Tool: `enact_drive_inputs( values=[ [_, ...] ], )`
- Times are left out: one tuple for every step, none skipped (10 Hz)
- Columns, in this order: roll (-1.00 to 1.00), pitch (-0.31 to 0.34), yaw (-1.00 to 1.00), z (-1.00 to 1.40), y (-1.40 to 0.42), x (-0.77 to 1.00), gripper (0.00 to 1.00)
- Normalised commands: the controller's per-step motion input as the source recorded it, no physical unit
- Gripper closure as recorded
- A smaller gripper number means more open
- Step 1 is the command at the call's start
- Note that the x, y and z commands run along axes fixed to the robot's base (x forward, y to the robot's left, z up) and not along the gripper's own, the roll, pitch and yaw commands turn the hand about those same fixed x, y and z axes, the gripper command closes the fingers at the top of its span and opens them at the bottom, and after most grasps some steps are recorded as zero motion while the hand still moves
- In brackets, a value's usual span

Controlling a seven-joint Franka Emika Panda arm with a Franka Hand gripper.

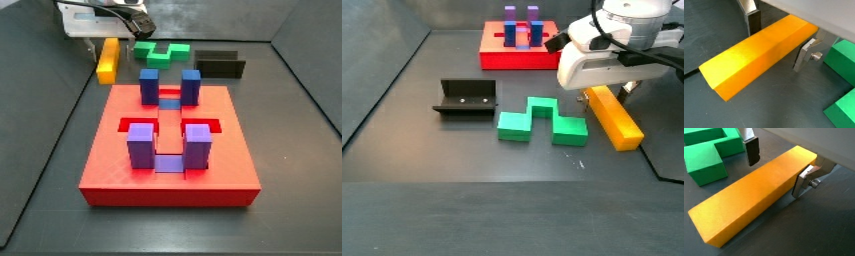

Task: Pick up the yellow object. Move up. Move to above the board. Insert the yellow object.
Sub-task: Pick up the yellow object.

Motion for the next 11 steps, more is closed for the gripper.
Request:
enact_drive_inputs(
  values=[
    [0.0, 0.0, 0.0, 0.0, 0.0, 0.0, 0.0],
    [0.0, 0.0, 0.0, 0.0, 0.0, 0.0, 1.0],
    [0.0, 0.0, 0.0, 0.0, 0.0, 0.0, 1.0],
    [0.0, 0.0, 0.0, 0.0, 0.0, 0.0, 1.0],
    [0.0, 0.0, 0.0, 0.0, 0.0, 0.0, 1.0],
    [0.0, 0.0, 0.0, 0.0, 0.0, 0.0, 1.0],
    [0.0, 0.0, 0.0, 0.0, 0.0, 0.0, 1.0],
    [0.0, 0.0, 0.0, 0.0, 0.0, 0.0, 1.0],
    [0.0, 0.0, 0.0, 0.0, 0.0, 0.0, 1.0],
    [0.0, 0.0, 0.0, 0.0, 0.0, 0.0, 1.0],
    [0.0, 0.0, 0.0, 0.0, 0.0, 0.0, 1.0]
  ],
)
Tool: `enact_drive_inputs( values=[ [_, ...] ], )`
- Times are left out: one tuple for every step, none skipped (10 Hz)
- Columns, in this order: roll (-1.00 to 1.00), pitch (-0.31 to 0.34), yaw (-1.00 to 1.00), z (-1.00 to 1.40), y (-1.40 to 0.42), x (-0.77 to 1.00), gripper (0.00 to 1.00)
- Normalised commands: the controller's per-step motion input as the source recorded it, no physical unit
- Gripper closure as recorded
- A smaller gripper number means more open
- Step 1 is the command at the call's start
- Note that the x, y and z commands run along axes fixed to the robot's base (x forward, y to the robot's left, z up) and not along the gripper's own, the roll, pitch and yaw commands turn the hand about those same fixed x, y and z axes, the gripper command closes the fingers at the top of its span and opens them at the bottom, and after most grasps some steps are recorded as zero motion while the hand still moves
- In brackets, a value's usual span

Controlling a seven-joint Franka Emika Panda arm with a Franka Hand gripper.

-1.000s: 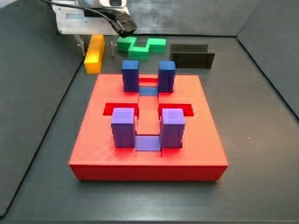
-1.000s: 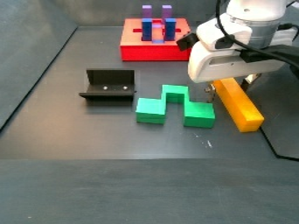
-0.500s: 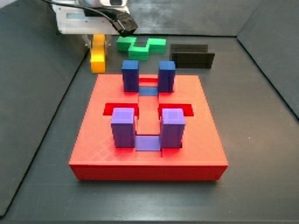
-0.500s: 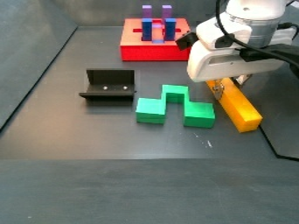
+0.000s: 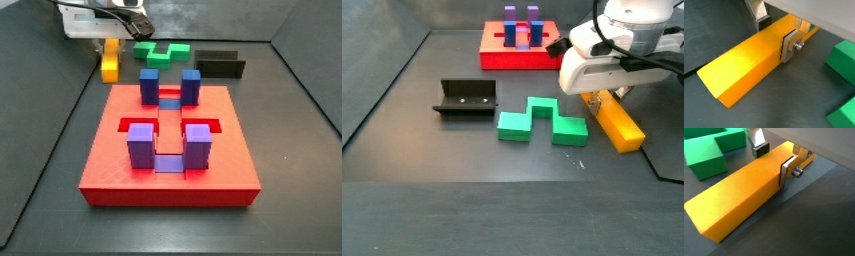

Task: Pick up the yellow object. Move up. Move to above the board. Insert the yellow object.
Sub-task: Pick up the yellow object, then move up, then move to above the board.

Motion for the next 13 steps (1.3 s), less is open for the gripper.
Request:
enact_drive_inputs(
  values=[
    [0.0, 0.0, 0.0, 0.0, 0.0, 0.0, 1.0],
    [0.0, 0.0, 0.0, 0.0, 0.0, 0.0, 1.0],
    [0.0, 0.0, 0.0, 0.0, 0.0, 0.0, 1.0],
    [0.0, 0.0, 0.0, 0.0, 0.0, 0.0, 1.0],
    [0.0, 0.0, 0.0, 0.0, 0.0, 0.0, 1.0],
    [0.0, 0.0, 0.0, 0.0, 0.0, 0.0, 1.0],
    [0.0, 0.0, 0.0, 0.83, 0.0, 0.0, 1.0],
    [0.0, 0.015, 0.03, 0.81, 0.08, -0.04, 1.0],
    [-0.02, 0.061, 0.02, 0.65, 0.06, -0.08, 1.0],
    [-0.03, 0.048, 0.01, 0.38, 0.04, -0.07, 1.0],
    [0.0, 0.0, 0.0, 1.4, 0.0, 0.0, 1.0],
    [0.0, -0.001, -0.01, 1.4, 0.0, -0.01, 1.0],
    [-0.02, 0.009, 0.0, 1.4, -0.02, -0.04, 1.0]
  ],
)
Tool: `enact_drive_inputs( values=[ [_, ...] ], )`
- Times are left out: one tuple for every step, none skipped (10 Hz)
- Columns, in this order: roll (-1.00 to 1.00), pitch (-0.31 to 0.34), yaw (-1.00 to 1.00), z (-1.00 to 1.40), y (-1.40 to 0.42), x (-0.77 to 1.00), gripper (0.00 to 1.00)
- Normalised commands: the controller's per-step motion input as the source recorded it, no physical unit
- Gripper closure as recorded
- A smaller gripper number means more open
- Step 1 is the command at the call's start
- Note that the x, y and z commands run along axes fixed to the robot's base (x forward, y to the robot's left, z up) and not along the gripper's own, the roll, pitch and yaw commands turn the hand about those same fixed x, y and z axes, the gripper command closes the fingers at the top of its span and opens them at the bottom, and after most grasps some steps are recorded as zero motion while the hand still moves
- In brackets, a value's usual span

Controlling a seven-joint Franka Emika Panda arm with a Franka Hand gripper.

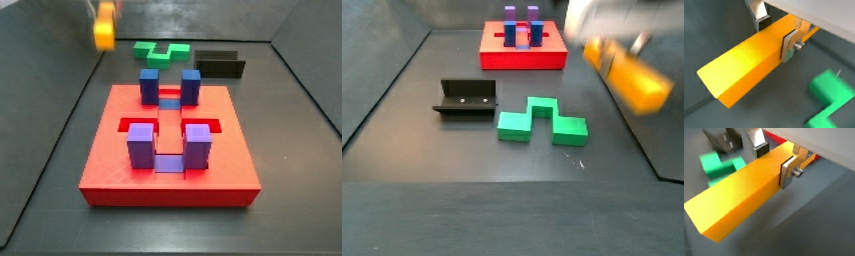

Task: Pick up the yellow object. Move up. Move to above the board. Insert the yellow object.
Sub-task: Move to above the board.

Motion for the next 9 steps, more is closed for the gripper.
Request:
enact_drive_inputs(
  values=[
    [-0.04, -0.004, 0.0, 1.4, -0.02, -0.03, 1.0],
    [-0.07, 0.026, 0.0, 1.4, -0.01, 0.0, 1.0],
    [-0.08, 0.054, -0.01, 1.4, -0.01, 0.0, 1.0],
    [-0.09, 0.046, 0.0, 1.4, -0.01, -0.01, 1.0],
    [-0.09, 0.037, 0.0, 0.81, 0.0, -0.02, 1.0],
    [-0.08, 0.021, 0.0, 0.19, 0.01, 0.0, 1.0],
    [0.07, -0.007, -0.8, 0.16, -1.4, 0.81, 1.0],
    [0.1, -0.003, -0.76, 0.17, -1.4, 0.81, 1.0],
    [0.11, 0.067, -0.42, 0.15, -1.4, 0.85, 1.0]
  ],
)
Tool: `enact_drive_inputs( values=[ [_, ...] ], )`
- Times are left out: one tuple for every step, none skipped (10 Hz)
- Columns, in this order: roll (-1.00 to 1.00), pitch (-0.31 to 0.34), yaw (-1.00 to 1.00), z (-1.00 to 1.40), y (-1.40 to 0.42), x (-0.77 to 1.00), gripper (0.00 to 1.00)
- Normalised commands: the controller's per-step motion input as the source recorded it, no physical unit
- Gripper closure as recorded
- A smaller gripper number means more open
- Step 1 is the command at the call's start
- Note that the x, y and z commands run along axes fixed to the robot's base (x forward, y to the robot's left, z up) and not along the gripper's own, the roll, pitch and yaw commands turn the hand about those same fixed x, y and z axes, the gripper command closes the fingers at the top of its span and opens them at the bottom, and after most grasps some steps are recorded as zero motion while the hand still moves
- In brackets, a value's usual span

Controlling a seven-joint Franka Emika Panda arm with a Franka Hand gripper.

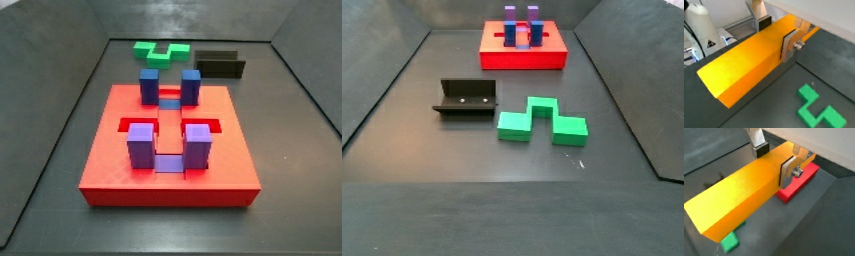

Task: Pick up the yellow object. Move up. Move to above the board. Insert the yellow object.
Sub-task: Move to above the board, then insert the yellow object.

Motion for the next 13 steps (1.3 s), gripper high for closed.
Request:
enact_drive_inputs(
  values=[
    [-0.02, 0.07, -0.2, 0.16, -1.4, 0.88, 1.0],
    [0.02, 0.088, -0.09, 0.16, -1.4, 0.88, 1.0],
    [0.01, 0.1, -0.06, 0.16, -1.4, 0.89, 1.0],
    [-0.01, 0.109, -0.03, 0.17, -1.4, 0.92, 1.0],
    [0.02, 0.128, -0.02, 0.17, -1.4, 0.94, 1.0],
    [0.06, 0.147, 0.0, 0.17, -1.4, 1.0, 1.0],
    [0.08, 0.163, 0.0, 0.09, -0.75, 0.57, 1.0],
    [0.09, 0.175, 0.01, 0.03, -0.15, 0.19, 1.0],
    [0.0, 0.0, 0.0, -0.03, 0.0, 0.0, 1.0],
    [-0.09, 0.0, -0.06, -0.18, -0.01, 0.08, 1.0],
    [-0.31, 0.0, 0.0, -0.32, 0.0, 0.08, 1.0],
    [-0.37, -0.017, -0.03, -0.33, 0.0, 0.02, 1.0],
    [-0.33, -0.021, -0.03, -0.29, -0.03, 0.04, 1.0]
  ],
)
